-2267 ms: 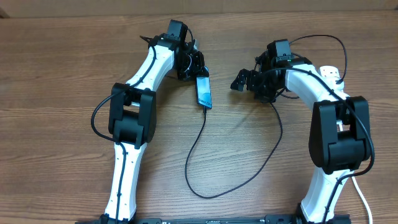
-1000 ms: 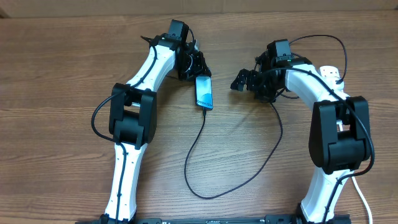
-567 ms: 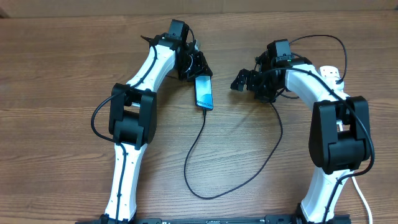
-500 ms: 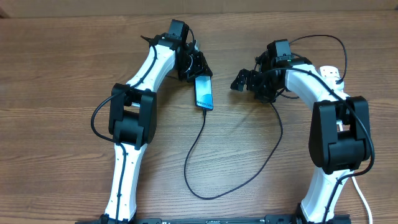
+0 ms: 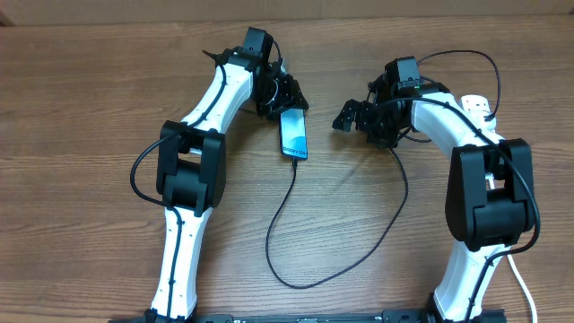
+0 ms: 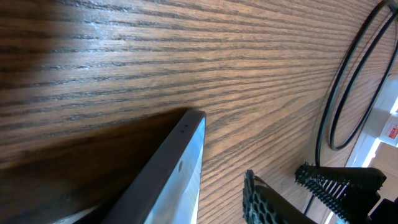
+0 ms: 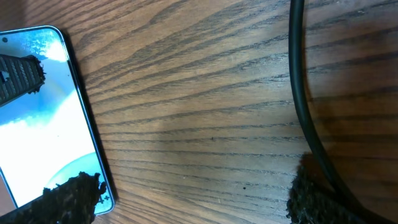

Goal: Plug charger to phone and switch on socket
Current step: 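Open the left gripper and lift it away from the phone, then move the right gripper up and right toward the white power strip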

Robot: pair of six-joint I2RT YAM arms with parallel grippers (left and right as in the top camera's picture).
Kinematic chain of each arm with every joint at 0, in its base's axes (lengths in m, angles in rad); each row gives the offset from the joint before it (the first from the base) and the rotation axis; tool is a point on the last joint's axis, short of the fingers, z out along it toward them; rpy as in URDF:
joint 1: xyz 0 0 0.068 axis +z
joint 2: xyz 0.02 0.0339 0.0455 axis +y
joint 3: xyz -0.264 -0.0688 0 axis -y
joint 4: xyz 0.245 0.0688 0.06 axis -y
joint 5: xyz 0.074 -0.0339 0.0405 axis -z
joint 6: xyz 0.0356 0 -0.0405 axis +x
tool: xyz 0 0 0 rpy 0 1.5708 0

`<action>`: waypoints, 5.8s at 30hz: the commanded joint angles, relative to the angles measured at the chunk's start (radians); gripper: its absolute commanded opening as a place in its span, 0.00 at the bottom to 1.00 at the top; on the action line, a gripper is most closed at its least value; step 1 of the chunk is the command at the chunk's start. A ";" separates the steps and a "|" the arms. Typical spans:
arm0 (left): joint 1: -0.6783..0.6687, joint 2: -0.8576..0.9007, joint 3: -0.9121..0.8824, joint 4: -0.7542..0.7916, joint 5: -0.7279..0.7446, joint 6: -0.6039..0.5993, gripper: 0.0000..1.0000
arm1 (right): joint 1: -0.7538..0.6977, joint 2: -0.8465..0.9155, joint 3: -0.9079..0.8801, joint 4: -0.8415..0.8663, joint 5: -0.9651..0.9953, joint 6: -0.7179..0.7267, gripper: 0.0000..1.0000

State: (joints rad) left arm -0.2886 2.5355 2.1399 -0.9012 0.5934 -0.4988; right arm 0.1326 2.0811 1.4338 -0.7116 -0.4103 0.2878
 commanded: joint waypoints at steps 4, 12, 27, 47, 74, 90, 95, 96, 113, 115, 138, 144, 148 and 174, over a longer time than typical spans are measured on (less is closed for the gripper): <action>-0.008 0.013 -0.013 -0.036 -0.107 -0.015 0.55 | -0.001 0.006 -0.027 -0.001 0.052 -0.002 1.00; -0.006 0.013 -0.013 -0.041 -0.111 -0.015 0.58 | -0.001 0.006 -0.027 -0.001 0.052 -0.003 1.00; -0.006 0.013 -0.013 -0.055 -0.127 -0.014 0.60 | -0.001 0.006 -0.027 -0.001 0.052 -0.005 1.00; -0.006 0.013 -0.013 -0.073 -0.152 -0.014 0.70 | -0.001 0.006 -0.027 -0.002 0.052 -0.005 1.00; -0.003 -0.104 0.143 -0.342 -0.417 0.035 1.00 | -0.001 0.006 -0.027 0.000 0.051 -0.004 1.00; -0.026 -0.344 0.233 -0.664 -0.516 0.050 0.99 | -0.001 0.006 -0.027 0.002 0.051 -0.004 1.00; -0.026 -0.344 0.233 -0.661 -0.516 0.050 1.00 | -0.001 0.006 -0.027 0.003 0.051 -0.004 1.00; -0.026 -0.344 0.233 -0.661 -0.516 0.050 1.00 | -0.001 0.006 -0.027 0.003 0.051 -0.004 1.00; -0.026 -0.344 0.233 -0.661 -0.516 0.050 1.00 | -0.001 0.006 -0.027 0.002 0.051 -0.005 1.00; -0.026 -0.344 0.233 -0.661 -0.516 0.050 1.00 | -0.001 0.006 -0.027 0.002 0.051 -0.004 1.00; -0.026 -0.344 0.233 -0.661 -0.516 0.049 1.00 | -0.001 0.006 -0.027 0.003 0.051 -0.004 1.00; -0.026 -0.344 0.233 -0.661 -0.516 0.050 1.00 | -0.001 0.006 -0.027 0.003 0.051 -0.001 1.00; -0.026 -0.344 0.233 -0.661 -0.516 0.050 1.00 | -0.001 0.006 -0.027 0.003 0.051 -0.001 1.00; -0.026 -0.344 0.233 -0.661 -0.516 0.050 1.00 | -0.002 0.004 0.038 -0.033 -0.339 -0.059 1.00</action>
State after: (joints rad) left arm -0.3080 2.1818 2.3749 -1.5639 0.0921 -0.4679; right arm 0.1307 2.0815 1.4300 -0.7254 -0.5827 0.2676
